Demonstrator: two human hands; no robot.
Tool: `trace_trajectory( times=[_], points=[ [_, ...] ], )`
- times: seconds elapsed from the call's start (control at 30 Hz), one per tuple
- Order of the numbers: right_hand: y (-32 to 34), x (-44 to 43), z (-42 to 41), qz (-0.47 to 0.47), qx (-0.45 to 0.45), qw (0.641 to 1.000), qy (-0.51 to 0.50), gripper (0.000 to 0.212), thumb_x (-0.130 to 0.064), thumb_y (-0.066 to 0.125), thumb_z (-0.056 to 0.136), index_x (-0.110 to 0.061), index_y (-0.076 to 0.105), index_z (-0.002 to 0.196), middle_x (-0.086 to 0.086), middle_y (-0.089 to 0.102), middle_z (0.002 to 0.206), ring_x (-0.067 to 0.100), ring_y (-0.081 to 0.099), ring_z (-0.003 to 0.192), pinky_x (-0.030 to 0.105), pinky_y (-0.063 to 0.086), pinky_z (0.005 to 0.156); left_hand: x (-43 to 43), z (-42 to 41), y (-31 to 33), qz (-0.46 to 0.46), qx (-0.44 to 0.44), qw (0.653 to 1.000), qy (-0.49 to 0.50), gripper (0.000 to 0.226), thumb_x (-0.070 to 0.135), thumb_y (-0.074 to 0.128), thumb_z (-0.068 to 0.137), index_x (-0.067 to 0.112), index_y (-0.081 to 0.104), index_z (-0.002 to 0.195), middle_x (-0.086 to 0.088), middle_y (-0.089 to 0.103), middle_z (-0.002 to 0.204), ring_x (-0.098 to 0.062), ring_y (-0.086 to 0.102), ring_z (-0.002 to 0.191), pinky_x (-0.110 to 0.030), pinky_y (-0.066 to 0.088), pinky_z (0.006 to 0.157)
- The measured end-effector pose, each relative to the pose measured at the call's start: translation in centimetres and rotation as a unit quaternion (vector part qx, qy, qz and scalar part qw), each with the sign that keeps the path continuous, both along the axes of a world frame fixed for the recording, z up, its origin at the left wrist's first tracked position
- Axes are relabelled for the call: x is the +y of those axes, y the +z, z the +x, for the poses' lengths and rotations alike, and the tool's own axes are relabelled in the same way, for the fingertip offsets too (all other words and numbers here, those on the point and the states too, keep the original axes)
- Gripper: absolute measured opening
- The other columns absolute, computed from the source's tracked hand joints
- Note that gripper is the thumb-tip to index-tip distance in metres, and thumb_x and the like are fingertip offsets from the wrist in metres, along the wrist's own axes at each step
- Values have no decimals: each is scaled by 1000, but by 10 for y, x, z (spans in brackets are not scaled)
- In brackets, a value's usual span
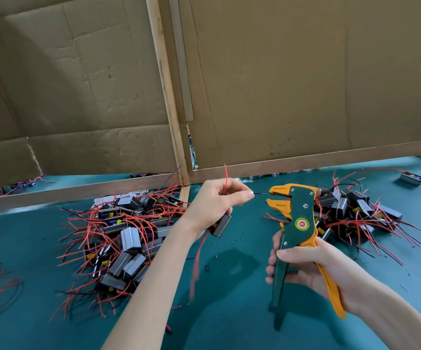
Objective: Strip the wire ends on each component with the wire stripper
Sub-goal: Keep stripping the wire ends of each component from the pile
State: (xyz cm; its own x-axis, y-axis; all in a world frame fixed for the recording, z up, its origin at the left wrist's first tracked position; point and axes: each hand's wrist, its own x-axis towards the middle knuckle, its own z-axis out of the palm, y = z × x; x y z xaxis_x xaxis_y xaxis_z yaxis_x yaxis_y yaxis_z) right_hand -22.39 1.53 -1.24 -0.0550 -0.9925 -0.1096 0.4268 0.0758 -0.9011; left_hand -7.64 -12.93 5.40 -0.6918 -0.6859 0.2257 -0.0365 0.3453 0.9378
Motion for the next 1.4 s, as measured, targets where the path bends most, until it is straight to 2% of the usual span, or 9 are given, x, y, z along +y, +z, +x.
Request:
trace_trajectory(
  times=[0.17, 0.43, 0.63, 0.8, 0.93, 1.13, 1.27, 1.33, 1.4],
  points=[
    [9, 2, 6, -25, 18, 999, 15, 26, -4, 80, 51, -3, 67, 73, 25, 60, 73, 38, 65, 67, 49, 57, 66, 6, 3, 6, -7, -21, 1000, -9, 6, 17, 72, 83, 18, 72, 78, 11, 65, 70, 2, 46, 52, -10, 39, 54],
    [9, 5, 5, -35, 47, 998, 31, 24, -3, 80, 55, -2, 67, 75, 26, 59, 74, 39, 64, 69, 50, 56, 69, 11, 3, 11, 27, -3, 999, -19, 10, 16, 69, 86, 21, 73, 77, 9, 72, 80, 2, 47, 52, -10, 38, 54],
    [6, 6, 4, -38, 58, 997, 41, 25, -5, 81, 59, -2, 66, 79, 26, 59, 76, 38, 64, 71, 51, 55, 73, 13, 3, 11, 15, -38, 999, -33, 4, 21, 72, 83, 20, 73, 79, 11, 64, 70, -8, 40, 57, -11, 36, 54],
    [7, 8, 3, -41, 71, 995, 48, 24, -7, 82, 61, -3, 67, 79, 25, 59, 76, 37, 64, 72, 51, 55, 74, 11, 5, 11, 9, -47, 998, -36, 11, 21, 73, 82, 24, 72, 71, 13, 61, 65, -6, 41, 56, -11, 38, 57],
    [9, 9, 2, -32, 81, 995, 46, 40, -17, 94, 52, -3, 66, 77, 24, 59, 73, 39, 63, 70, 49, 55, 70, 10, 5, 11, 6, -51, 998, -48, 15, 20, 73, 83, 26, 73, 69, 12, 62, 67, -7, 42, 57, -18, 39, 62],
    [10, 12, 8, 0, 110, 994, 5, 50, -32, 99, 41, -7, 63, 67, 22, 55, 63, 34, 58, 55, 42, 53, 57, 7, 6, 10, 0, -52, 997, -65, 16, 19, 71, 84, 26, 74, 70, 8, 64, 73, -10, 41, 61, -25, 37, 66],
    [11, 16, 19, 38, 116, 992, -38, 46, -33, 95, 40, -11, 63, 64, 18, 53, 57, 29, 54, 47, 35, 50, 49, 6, 7, 10, -10, -63, 996, -69, 8, 22, 71, 85, 24, 71, 77, 7, 62, 76, -9, 41, 62, -25, 37, 66],
    [10, 16, 24, 44, 113, 990, -67, 42, -35, 89, 45, -11, 58, 59, 15, 50, 55, 27, 49, 43, 31, 46, 44, 5, 8, 9, 28, -51, 995, -77, 9, 27, 67, 84, 21, 61, 83, 6, 54, 70, -9, 39, 59, -26, 37, 66],
    [8, 14, 24, 52, 111, 987, -103, 41, -33, 86, 52, -14, 50, 53, 10, 45, 52, 23, 43, 40, 27, 39, 39, 4, 7, 8, 145, -14, 981, -126, 15, 31, 55, 87, 18, 48, 85, 6, 52, 68, -10, 35, 58, -27, 37, 67]
  ],
)
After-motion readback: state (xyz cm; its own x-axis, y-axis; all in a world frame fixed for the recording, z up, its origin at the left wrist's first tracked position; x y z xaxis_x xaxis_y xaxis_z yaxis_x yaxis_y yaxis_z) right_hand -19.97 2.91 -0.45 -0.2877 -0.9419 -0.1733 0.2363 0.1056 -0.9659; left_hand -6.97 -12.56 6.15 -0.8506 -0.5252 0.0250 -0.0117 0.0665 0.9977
